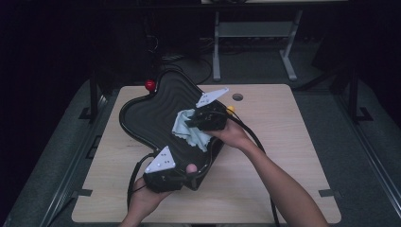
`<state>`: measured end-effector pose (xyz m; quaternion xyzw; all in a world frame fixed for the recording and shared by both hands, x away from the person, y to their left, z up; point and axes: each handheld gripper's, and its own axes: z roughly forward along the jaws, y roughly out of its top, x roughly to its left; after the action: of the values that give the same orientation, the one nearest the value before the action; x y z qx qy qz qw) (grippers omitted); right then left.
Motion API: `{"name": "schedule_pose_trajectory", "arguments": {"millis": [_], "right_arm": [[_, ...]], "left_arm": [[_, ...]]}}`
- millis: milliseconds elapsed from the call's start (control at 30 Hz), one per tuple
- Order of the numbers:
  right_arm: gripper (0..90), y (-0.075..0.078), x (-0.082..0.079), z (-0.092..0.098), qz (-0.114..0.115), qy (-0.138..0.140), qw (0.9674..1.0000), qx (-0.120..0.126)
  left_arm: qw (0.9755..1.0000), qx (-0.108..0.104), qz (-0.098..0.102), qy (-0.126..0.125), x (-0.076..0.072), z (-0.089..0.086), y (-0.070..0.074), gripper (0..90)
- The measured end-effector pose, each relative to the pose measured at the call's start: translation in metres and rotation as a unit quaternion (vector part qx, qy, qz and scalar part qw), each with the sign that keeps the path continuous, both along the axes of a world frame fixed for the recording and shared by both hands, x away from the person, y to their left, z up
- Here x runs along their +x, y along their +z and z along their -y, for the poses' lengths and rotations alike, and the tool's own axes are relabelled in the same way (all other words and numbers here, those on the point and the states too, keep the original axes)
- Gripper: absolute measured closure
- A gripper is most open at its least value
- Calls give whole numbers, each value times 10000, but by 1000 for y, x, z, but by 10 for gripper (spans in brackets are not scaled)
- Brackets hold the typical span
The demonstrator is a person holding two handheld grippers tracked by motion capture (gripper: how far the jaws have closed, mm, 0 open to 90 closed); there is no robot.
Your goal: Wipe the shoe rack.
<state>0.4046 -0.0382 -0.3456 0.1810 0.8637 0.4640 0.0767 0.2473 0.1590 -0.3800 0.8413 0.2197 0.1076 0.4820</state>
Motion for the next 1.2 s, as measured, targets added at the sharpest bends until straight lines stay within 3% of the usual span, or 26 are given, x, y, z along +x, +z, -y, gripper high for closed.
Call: {"name": "schedule_pose_trajectory", "arguments": {"millis": [200, 367, 467, 533, 633, 800, 1033, 1200], "right_arm": [[805, -8, -20, 1, 28, 198, 9998, 37], [806, -12, -13, 12, -122, 17, 9999, 25], [805, -13, -17, 12, -83, -3, 10000, 17], [805, -14, -28, 7, -76, 201, 9998, 7], [806, -15, -30, 9, -39, 298, 9995, -44], [807, -19, -28, 19, -125, 68, 9999, -50], [809, -22, -40, 16, -102, 286, 9995, -57], [809, -22, -31, 24, -147, -28, 9998, -108]], "left_arm": [[10000, -7, -5, -17, 1, -1, 0, 603], [10000, -14, -3, 50, 3, -3, 0, 603], [10000, -17, -2, 58, 3, -3, -1, 603], [10000, -35, -7, 74, 4, -3, -1, 603], [10000, -30, 1, 81, 4, -3, -1, 603], [10000, -24, 11, 89, 5, -3, -1, 603], [9999, -12, 15, 134, 5, -4, -1, 603], [9999, 1, 23, 162, 7, -4, 0, 603]]}}
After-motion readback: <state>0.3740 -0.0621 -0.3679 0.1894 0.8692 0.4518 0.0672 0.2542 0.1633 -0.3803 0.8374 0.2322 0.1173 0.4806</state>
